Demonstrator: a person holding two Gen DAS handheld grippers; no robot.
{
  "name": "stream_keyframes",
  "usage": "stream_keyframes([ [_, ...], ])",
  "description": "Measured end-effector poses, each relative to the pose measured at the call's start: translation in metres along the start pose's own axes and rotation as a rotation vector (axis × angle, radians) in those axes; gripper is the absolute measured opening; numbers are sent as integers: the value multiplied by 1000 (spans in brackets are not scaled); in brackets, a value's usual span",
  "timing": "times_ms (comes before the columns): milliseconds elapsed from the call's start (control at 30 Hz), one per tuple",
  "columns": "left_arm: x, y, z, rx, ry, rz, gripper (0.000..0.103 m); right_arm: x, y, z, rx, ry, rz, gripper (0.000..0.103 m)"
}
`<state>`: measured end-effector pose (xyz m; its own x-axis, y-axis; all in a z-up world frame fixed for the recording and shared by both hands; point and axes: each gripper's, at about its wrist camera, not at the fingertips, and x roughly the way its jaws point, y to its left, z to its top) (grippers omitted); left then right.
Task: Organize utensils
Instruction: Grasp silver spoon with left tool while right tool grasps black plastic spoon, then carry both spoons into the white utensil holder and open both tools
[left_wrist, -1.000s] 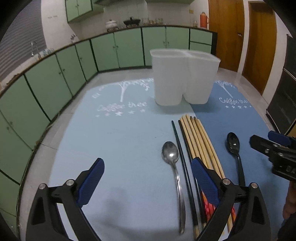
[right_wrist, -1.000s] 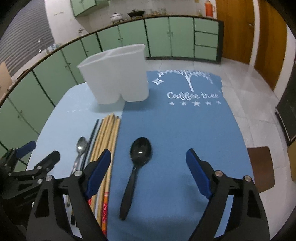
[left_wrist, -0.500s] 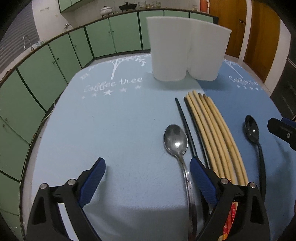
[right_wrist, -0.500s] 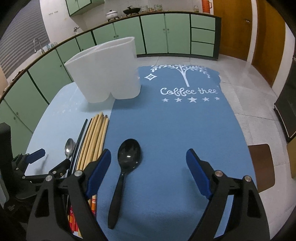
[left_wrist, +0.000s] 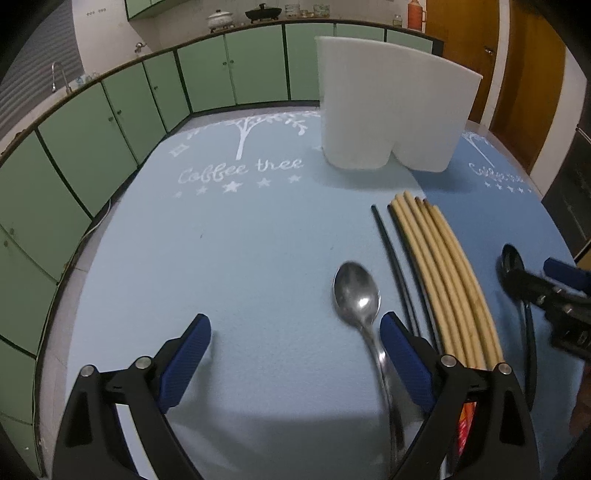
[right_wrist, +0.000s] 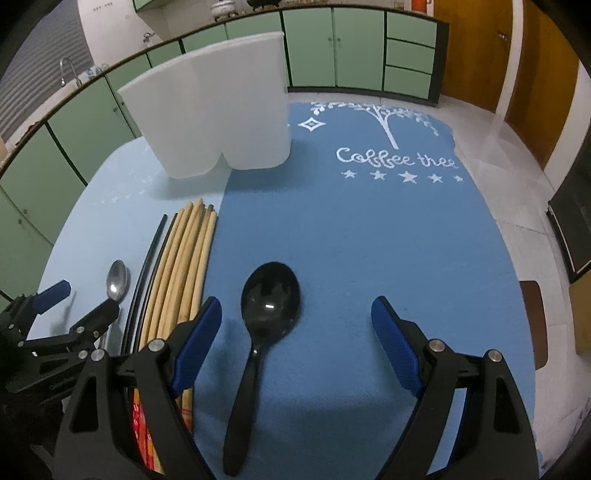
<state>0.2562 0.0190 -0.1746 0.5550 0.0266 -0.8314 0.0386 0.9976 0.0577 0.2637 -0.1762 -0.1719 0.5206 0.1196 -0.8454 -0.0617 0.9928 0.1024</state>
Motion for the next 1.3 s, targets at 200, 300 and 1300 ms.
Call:
stream_keyframes([
  [200, 15, -5, 15, -2, 32, -4, 90, 11, 4, 7, 26, 32, -37, 75],
  [300, 20, -6, 17, -18, 44, -35, 80, 12, 6, 9, 36, 42, -29, 68],
  [1300, -102, 18, 57, -95, -520, -161, 28, -93, -19, 80, -32, -491, 236, 33],
])
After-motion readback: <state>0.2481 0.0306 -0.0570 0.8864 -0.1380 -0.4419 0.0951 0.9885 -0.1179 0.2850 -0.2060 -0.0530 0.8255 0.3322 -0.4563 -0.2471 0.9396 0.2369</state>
